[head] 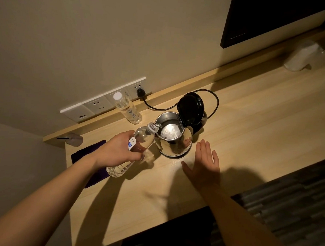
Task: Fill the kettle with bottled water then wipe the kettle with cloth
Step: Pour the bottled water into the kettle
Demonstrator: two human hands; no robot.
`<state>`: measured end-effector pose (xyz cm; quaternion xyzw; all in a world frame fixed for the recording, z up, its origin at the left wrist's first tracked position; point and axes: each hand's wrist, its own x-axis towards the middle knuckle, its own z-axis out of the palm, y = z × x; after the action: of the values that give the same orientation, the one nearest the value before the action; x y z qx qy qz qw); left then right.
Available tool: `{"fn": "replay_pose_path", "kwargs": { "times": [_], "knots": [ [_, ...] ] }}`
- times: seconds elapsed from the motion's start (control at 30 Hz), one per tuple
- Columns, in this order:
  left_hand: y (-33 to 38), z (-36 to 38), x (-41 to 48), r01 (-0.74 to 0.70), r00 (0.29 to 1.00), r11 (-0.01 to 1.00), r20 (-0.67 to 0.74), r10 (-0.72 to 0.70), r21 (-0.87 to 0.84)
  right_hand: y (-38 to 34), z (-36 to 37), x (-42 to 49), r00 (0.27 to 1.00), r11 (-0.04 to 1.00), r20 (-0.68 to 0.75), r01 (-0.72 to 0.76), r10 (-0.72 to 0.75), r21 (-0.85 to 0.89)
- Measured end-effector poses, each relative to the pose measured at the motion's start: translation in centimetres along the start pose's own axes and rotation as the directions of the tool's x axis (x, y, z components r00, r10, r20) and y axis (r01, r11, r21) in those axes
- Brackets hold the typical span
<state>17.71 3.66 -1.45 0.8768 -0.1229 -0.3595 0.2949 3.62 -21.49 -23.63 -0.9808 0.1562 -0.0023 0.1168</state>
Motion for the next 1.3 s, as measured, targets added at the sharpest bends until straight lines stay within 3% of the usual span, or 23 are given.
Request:
{"fn": "replay_pose_path", "kwargs": {
  "times": [1.3],
  "knots": [
    [0.18, -0.82, 0.57, -0.018, 0.995, 0.998, 0.095, 0.012, 0.064, -0.46, -0.91, -0.23, 0.999, 0.999, -0.043, 0.015, -0.017, -0.045]
  ]
}}
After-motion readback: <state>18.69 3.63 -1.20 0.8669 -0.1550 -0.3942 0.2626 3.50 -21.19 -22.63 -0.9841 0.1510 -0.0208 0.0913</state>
